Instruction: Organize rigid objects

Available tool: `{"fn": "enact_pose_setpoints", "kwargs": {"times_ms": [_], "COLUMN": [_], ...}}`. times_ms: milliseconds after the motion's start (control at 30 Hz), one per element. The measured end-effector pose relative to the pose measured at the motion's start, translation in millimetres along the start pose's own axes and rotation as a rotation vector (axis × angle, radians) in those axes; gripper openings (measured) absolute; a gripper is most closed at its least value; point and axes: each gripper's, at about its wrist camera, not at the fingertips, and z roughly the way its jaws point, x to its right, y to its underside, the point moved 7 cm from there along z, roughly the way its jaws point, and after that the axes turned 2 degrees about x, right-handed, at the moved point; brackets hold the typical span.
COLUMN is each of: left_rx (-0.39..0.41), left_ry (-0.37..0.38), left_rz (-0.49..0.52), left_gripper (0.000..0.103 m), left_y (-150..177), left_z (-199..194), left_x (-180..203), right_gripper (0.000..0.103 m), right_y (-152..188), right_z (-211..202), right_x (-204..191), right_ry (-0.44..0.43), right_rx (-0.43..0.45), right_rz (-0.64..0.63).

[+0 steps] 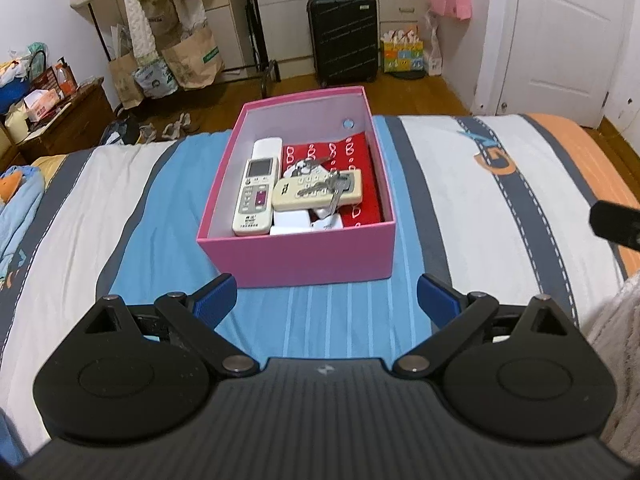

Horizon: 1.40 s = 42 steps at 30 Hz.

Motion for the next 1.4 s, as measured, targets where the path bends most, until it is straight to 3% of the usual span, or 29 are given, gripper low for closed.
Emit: {"fn": "enact_pose_setpoints", "kwargs": {"times_ms": [567, 833, 1100, 1400], "left_rx": [-0.012, -0.011, 0.005, 0.000], "left_ry": [-0.035, -0.011, -0.063, -0.028], "left_rz": [-0.080, -0.088, -0.091, -0.076], "left_gripper": [0.098, 0.098, 0.102, 0.103], "left_y": [-1, -2, -5, -4], "left_z": [2, -3, -7, -3], "left_x": [-15, -14, -17, -11], "right_gripper": [0.101, 0.101, 0.101, 0.101], "right_y": [2, 8, 10, 11], "right_z": [10, 15, 15, 14], "right_x": [-1, -2, 2, 6], "right_ry": [0.040, 0.067, 0.061, 0.065], "right_rx": [-0.030, -0.065, -0.061, -0.055], "right_rz": [0.004, -0.001, 0.012, 0.022]}}
